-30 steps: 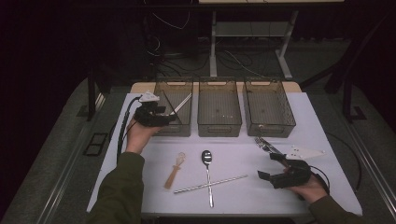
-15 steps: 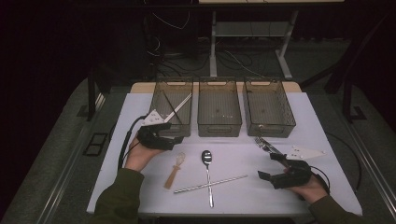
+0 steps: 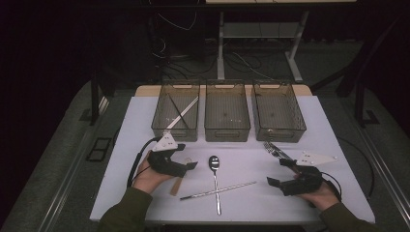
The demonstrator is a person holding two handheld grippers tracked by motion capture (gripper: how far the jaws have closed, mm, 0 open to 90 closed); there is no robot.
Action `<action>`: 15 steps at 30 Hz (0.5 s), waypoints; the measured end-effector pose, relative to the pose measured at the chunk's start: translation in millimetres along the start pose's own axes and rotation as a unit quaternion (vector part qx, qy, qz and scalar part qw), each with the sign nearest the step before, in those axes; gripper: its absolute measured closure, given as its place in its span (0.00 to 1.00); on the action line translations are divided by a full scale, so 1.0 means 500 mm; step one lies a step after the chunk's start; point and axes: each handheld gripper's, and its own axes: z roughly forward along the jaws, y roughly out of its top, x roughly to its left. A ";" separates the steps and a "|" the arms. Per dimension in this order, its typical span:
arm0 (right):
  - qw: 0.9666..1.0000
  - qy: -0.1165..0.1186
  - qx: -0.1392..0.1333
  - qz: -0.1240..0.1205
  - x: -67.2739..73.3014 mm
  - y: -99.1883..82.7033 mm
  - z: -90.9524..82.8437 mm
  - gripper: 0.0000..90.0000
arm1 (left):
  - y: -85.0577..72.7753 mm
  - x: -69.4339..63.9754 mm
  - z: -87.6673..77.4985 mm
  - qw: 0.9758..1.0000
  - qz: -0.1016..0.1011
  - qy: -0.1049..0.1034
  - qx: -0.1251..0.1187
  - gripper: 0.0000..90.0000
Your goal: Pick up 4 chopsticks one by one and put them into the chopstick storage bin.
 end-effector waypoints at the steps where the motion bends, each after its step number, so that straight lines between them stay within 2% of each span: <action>1: 1.000 0.000 0.000 0.000 0.000 0.000 0.000 0.11 | -0.001 -0.004 -0.001 1.000 0.000 -0.004 0.000 0.21; 4: 1.000 0.000 0.000 0.001 0.000 0.000 0.000 0.11 | -0.009 -0.017 -0.003 1.000 -0.005 -0.013 -0.006 0.20; 12: 1.000 -0.001 0.001 0.001 0.000 0.000 0.000 0.11 | -0.028 -0.052 -0.001 0.999 0.005 -0.036 0.004 0.20; 15: 1.000 -0.001 0.001 0.001 0.000 0.000 0.000 0.11 | -0.037 -0.064 0.006 0.999 0.001 -0.048 0.009 0.21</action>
